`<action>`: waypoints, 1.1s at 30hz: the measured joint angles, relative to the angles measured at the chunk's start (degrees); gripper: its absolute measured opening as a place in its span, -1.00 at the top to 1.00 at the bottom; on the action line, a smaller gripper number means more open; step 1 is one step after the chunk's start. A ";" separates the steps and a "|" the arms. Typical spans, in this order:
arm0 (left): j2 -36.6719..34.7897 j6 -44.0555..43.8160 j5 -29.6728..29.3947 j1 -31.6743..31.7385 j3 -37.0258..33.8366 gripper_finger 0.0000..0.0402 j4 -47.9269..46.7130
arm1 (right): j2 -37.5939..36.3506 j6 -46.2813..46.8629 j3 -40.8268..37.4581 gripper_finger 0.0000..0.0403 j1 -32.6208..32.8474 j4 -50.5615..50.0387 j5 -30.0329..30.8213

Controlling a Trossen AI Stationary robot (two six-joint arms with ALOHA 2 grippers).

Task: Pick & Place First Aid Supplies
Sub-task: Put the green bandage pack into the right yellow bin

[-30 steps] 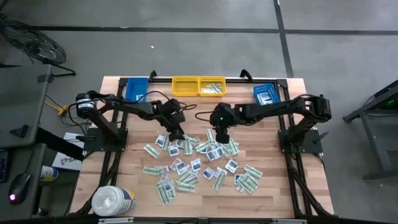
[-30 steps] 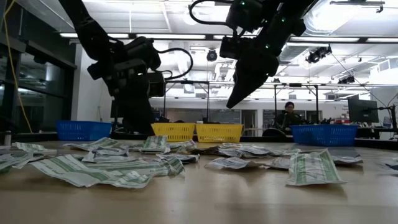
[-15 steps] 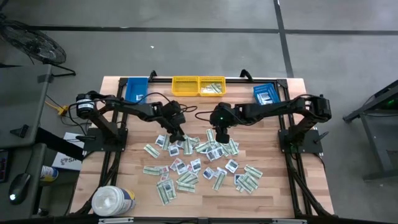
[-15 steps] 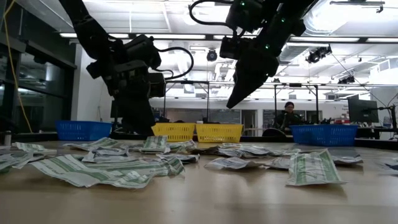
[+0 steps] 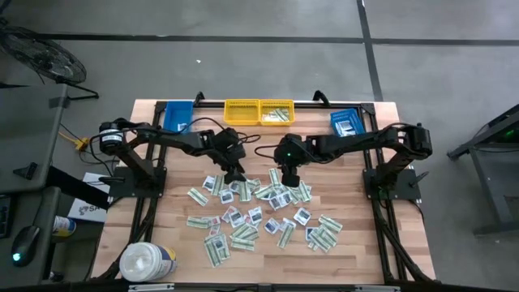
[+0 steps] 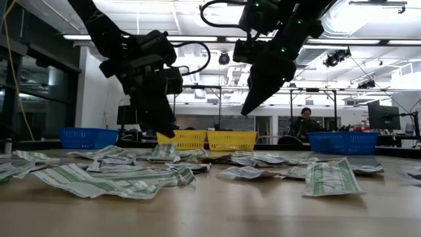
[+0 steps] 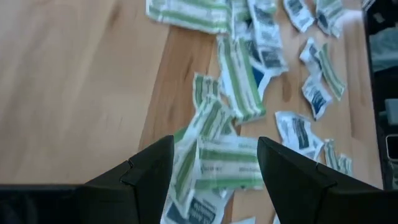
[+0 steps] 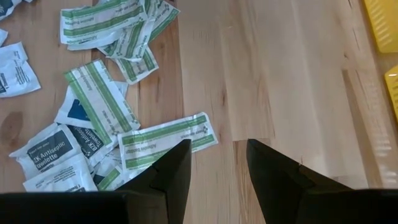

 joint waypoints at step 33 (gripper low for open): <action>0.00 -2.43 -7.07 -4.98 0.02 -0.15 -3.85 | 0.00 0.37 0.00 0.26 0.00 -0.03 -0.46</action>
